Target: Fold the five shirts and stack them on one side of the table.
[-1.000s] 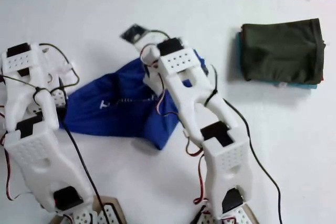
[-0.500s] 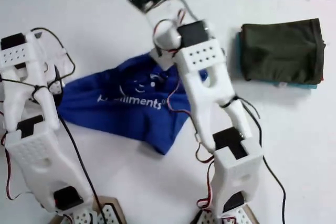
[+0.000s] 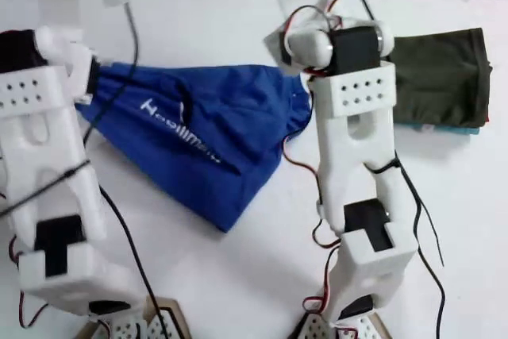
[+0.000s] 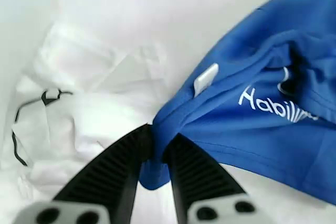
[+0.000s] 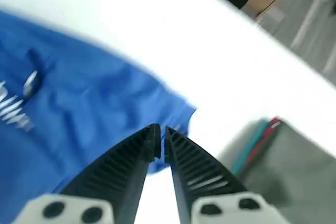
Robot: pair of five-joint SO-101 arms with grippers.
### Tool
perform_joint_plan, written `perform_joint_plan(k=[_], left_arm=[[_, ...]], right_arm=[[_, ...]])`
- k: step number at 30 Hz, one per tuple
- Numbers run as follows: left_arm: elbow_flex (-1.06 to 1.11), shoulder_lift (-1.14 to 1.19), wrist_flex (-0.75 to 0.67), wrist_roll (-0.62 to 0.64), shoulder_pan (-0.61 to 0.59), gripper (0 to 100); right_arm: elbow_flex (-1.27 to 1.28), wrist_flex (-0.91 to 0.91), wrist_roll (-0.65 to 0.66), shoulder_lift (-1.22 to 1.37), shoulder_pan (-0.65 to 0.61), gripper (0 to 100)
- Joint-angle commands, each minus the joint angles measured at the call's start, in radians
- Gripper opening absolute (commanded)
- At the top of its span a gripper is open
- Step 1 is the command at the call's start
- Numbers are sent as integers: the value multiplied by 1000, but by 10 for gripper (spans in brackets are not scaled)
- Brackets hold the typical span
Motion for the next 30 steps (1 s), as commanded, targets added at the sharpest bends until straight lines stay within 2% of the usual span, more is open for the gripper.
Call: perform_joint_plan(k=[1, 4, 8, 14, 18, 25, 30], left_arm=[[70, -72, 8, -15, 15, 26], [183, -77, -29, -15, 3, 26], [302, -74, -123, -15, -40, 26], [409, -74, -229, -23, -81, 26], [429, -72, -259, -23, -100, 26], [429, -72, -256, -23, -106, 26], [429, -72, -253, -23, -106, 26]], right_arm=[[87, 73, -21, -16, -58, 25], [229, 68, -95, 19, -96, 25], [399, 19, -103, 61, -179, 28], [652, -174, -104, 76, -283, 152], [769, -289, -104, 76, -329, 163], [867, -463, -103, 79, -294, 166], [885, -492, -97, 154, -274, 168]])
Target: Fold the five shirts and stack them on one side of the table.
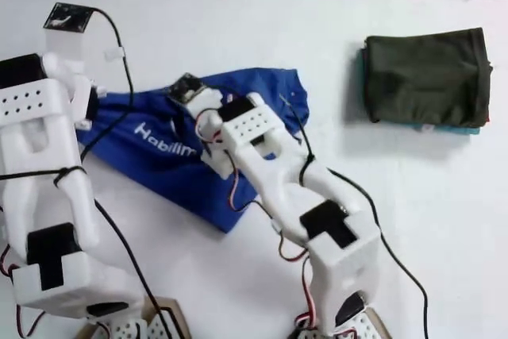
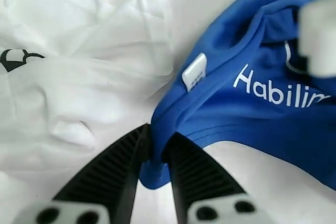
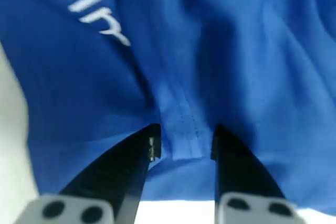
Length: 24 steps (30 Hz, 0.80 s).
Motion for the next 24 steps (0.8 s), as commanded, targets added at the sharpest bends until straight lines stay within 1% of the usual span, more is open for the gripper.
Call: perform_joint_plan(k=[1, 5, 8, 12, 16, 20, 24], left_arm=[[-2, -46, -9, -6, -11, 26], [-2, -46, -8, -6, -11, 26], [-2, -46, -8, -6, -12, 26], [-2, -46, -6, -6, -12, 26], [-2, -46, -6, -6, -12, 26], [-2, -46, -6, -6, -12, 26], [-2, -48, -6, -6, -14, 26]], right_arm=[[-14, -21, 3, 51, 22, 176], [-95, -13, -3, 139, 64, 259], [-164, -5, 5, 186, 96, 290], [-247, 42, 5, 219, 116, 287], [-325, 110, 5, 208, 120, 236], [-396, 165, 9, 185, 127, 241], [-397, 173, 74, 193, 157, 241]])
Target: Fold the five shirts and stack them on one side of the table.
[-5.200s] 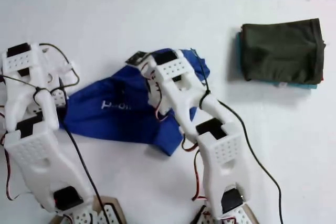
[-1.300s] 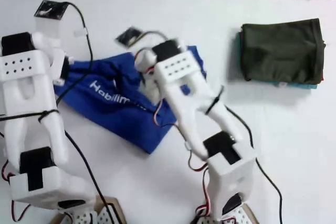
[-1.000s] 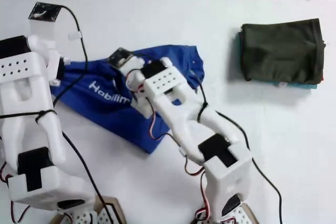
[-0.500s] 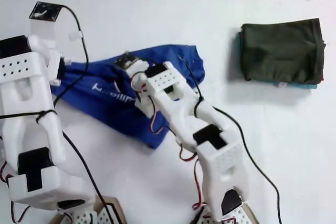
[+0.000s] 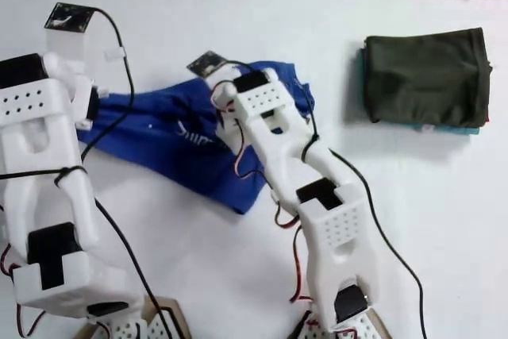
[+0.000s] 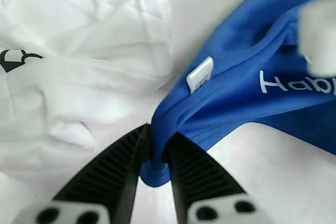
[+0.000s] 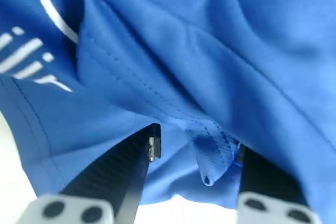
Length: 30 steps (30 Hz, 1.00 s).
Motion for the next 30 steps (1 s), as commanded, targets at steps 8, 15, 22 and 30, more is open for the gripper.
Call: perform_joint_plan(k=[8, 15, 22, 30], left_arm=[[-2, -46, -8, -6, -44, 26], [-2, -46, -6, -6, -44, 26], [-1, -46, -6, -6, -44, 26], [-1, -46, -6, -6, -44, 26]], right_arm=[[-3, -35, 43, -30, 104, 240], [-5, -74, 66, 15, 113, 157], [-40, -82, 110, 77, 133, 25], [-89, -13, 77, -150, 148, 19]])
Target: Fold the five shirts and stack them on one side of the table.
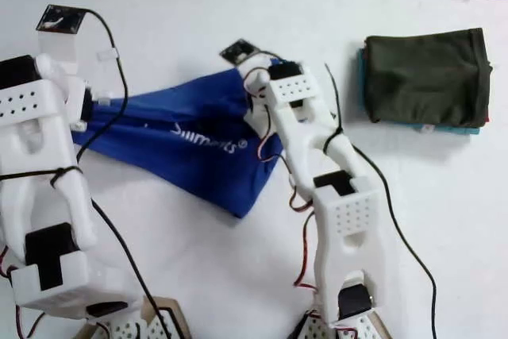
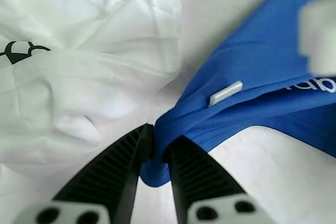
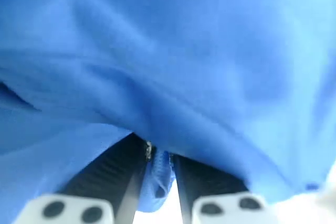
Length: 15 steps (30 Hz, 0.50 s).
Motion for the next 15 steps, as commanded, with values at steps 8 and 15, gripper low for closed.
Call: perform_joint_plan(k=[8, 15], left_arm=[[-4, -48, -6, -5, -12, 26], [-5, -49, 21, -5, -12, 26]], right_arm=[[-46, 240, -12, -289, -16, 19], [49, 377, -8, -392, -183, 19]])
